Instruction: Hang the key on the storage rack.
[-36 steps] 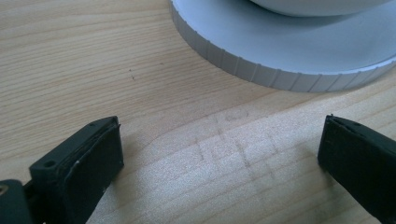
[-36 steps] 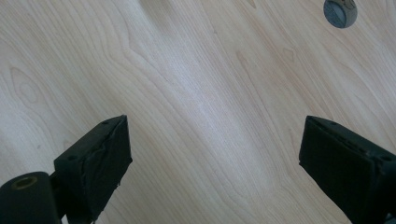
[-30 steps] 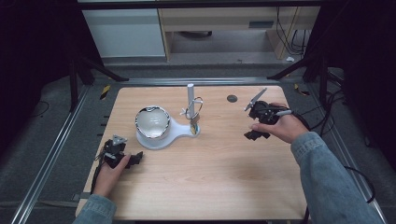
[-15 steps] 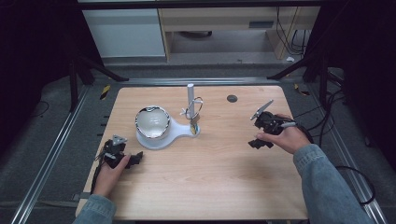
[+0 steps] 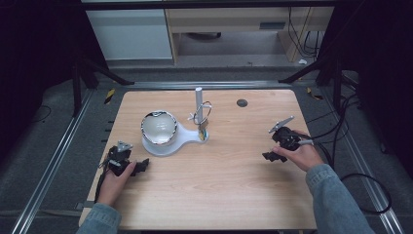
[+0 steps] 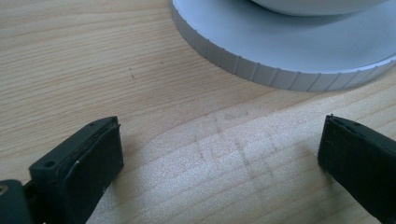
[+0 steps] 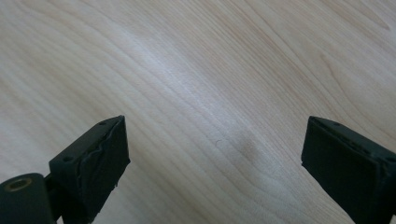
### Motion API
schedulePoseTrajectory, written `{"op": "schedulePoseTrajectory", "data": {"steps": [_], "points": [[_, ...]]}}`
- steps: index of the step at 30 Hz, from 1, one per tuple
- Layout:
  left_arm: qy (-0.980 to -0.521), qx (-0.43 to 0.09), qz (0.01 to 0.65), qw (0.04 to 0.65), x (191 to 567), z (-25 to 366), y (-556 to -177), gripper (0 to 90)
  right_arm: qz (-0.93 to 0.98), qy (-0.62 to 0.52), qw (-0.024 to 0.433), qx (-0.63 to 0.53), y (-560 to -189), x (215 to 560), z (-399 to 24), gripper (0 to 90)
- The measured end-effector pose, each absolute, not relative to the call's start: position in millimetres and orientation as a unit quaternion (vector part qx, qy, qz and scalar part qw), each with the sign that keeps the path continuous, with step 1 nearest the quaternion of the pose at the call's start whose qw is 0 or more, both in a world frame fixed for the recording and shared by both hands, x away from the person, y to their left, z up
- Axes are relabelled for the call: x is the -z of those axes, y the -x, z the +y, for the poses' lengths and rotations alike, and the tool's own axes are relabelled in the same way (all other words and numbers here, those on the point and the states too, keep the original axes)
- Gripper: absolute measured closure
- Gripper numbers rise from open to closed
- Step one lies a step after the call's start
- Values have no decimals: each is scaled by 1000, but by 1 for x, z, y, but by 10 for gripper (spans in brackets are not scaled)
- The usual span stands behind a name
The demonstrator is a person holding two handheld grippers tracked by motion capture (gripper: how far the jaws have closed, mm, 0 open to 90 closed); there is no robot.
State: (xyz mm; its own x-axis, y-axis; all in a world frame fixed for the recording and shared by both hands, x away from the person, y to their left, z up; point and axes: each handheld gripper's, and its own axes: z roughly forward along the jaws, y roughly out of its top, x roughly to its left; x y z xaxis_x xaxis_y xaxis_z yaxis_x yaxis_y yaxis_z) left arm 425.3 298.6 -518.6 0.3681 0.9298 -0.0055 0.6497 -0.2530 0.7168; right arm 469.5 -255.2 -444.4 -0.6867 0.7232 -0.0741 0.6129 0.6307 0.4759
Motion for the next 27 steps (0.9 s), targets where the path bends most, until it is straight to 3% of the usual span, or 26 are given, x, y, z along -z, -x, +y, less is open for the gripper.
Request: {"op": "schedulePoseTrajectory", "data": {"steps": [20,27], "points": [[-761,-217,519,323,519,299,-425,0,851,-419,162,-271,-486,491,-252,76],[-761,-217,519,323,519,299,-425,0,836,-428,173,-297,-487,499,-247,9]]}}
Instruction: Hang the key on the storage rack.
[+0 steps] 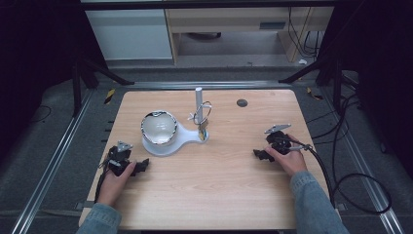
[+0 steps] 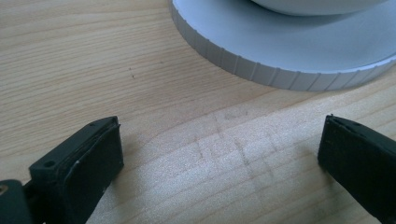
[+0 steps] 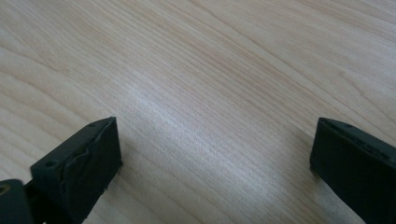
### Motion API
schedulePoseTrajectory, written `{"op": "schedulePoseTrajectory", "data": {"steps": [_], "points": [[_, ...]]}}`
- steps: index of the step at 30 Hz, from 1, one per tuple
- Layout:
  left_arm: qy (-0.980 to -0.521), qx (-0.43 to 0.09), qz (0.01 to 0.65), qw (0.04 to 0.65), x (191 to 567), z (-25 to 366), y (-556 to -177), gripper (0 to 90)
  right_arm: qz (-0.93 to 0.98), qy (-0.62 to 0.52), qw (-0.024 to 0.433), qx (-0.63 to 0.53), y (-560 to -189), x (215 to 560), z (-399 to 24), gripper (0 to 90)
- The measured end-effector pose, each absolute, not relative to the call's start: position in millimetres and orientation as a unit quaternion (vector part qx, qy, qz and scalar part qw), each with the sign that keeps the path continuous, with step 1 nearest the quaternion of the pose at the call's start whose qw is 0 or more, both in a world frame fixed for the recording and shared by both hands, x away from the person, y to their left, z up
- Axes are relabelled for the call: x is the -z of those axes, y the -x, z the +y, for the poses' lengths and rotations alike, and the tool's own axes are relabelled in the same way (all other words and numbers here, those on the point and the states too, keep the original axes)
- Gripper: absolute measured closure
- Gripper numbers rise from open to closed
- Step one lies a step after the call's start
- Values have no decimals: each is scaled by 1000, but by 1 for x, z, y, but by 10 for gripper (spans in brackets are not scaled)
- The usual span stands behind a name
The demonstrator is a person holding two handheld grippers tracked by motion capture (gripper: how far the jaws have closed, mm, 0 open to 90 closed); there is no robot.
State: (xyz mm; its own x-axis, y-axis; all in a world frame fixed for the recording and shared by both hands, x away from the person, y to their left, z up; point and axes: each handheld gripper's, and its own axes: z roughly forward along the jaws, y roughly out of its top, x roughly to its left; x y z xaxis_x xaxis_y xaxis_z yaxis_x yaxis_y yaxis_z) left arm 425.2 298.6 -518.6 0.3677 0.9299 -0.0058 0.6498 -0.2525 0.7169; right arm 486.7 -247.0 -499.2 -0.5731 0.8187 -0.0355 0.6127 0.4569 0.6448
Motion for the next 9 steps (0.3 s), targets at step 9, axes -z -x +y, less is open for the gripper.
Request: {"op": "schedulePoseTrajectory", "data": {"steps": [9], "points": [[-760,-217,519,324,519,298,-425,0,812,-438,197,-330,-484,507,-243,2]]}}
